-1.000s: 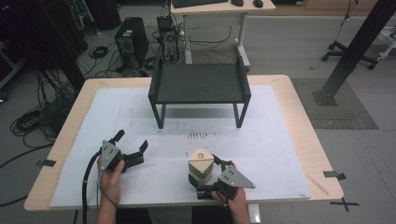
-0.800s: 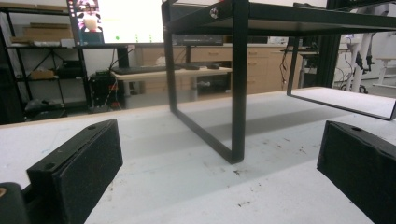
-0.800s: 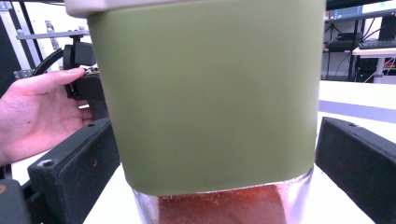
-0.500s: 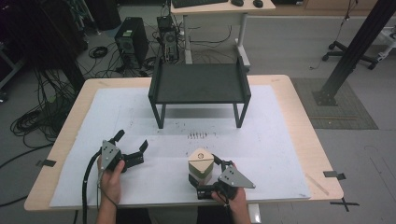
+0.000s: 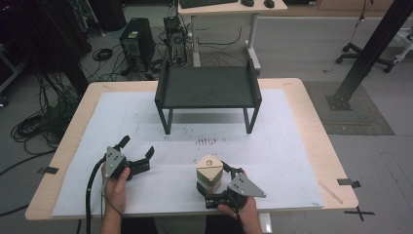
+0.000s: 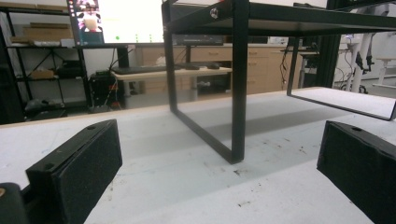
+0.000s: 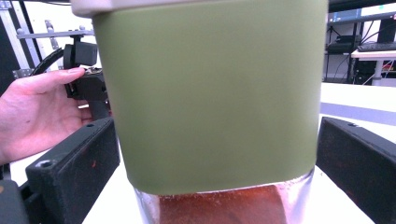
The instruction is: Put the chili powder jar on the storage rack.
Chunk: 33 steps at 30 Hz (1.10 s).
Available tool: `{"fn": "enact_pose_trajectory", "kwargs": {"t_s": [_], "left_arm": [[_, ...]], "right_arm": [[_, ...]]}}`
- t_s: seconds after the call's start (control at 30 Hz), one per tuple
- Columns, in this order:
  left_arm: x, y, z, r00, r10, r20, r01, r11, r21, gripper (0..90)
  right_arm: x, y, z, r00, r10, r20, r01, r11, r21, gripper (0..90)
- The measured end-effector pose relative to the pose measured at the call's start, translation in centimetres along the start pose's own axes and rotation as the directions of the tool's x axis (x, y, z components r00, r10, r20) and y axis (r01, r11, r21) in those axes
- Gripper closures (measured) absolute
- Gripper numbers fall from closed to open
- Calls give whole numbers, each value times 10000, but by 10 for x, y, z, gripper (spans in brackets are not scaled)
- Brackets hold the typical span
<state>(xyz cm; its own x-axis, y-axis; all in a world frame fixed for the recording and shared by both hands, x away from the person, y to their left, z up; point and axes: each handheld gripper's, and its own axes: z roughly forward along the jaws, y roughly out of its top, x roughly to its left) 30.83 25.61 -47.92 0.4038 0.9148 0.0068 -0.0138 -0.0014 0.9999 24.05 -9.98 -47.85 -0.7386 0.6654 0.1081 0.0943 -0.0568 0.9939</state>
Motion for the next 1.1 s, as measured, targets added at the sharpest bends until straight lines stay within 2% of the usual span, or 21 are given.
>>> {"fn": "enact_pose_trajectory", "kwargs": {"t_s": [1.1], "left_arm": [[0, 0, 0, 10000, 16, 6, -16, 10000, 8, 2]], "right_arm": [[0, 0, 0, 10000, -19, 15, 19, 10000, 8, 5]]}}
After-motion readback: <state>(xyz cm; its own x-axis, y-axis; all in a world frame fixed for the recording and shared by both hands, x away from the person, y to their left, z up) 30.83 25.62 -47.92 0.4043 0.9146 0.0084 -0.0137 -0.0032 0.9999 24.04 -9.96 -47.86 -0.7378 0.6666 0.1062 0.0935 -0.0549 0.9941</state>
